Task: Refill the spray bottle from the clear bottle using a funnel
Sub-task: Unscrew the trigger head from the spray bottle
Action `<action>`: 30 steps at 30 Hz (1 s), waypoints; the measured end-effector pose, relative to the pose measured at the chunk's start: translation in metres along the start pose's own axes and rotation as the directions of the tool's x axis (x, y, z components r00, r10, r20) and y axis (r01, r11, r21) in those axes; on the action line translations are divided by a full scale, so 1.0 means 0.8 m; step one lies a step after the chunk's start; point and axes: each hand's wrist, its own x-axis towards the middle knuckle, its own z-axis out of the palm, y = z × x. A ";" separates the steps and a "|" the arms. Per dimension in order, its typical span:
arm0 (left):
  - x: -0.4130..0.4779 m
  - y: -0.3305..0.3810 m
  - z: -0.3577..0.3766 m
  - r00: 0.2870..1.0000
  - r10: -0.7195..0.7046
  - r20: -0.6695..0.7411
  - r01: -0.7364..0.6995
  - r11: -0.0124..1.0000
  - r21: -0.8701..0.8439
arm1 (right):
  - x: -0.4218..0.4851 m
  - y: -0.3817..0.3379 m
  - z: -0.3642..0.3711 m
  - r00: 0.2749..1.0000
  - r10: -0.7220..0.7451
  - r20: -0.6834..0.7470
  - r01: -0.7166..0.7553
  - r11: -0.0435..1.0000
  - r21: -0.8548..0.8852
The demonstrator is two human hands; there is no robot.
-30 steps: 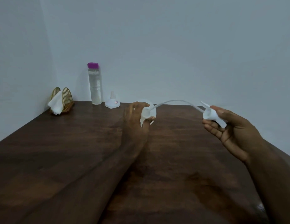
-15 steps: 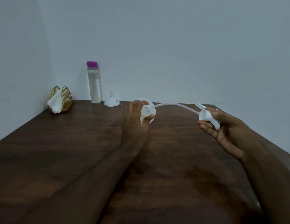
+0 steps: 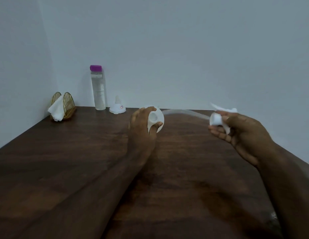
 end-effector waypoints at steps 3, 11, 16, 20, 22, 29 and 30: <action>0.001 -0.003 0.001 1.000 0.002 -0.004 -0.002 1.000 0.016 | -0.004 0.000 0.001 0.997 -0.071 -0.023 0.069 0.996 -0.061; 0.002 -0.001 0.000 1.000 -0.028 0.008 0.028 1.000 -0.009 | -0.008 -0.008 0.004 0.997 0.017 0.069 -0.020 0.999 0.049; 0.001 0.002 -0.001 0.999 -0.044 0.010 0.044 0.999 -0.015 | -0.010 -0.006 -0.003 0.999 0.037 0.026 -0.039 0.994 0.098; 0.003 0.005 -0.002 0.999 -0.043 0.017 0.044 0.998 -0.046 | -0.011 -0.004 -0.006 0.998 0.053 0.021 -0.054 0.997 0.059; 0.001 0.008 -0.002 0.998 -0.052 0.022 0.053 0.997 -0.057 | -0.010 -0.002 -0.007 0.998 0.057 -0.006 -0.056 0.995 0.080; 0.001 0.009 -0.006 0.998 -0.058 0.031 0.060 0.996 -0.067 | -0.013 -0.003 -0.006 0.994 0.107 -0.016 -0.103 0.982 0.159; 0.000 0.009 -0.005 0.997 -0.068 0.041 0.071 0.995 -0.072 | -0.015 -0.005 -0.008 0.994 0.113 -0.004 -0.110 0.975 0.196</action>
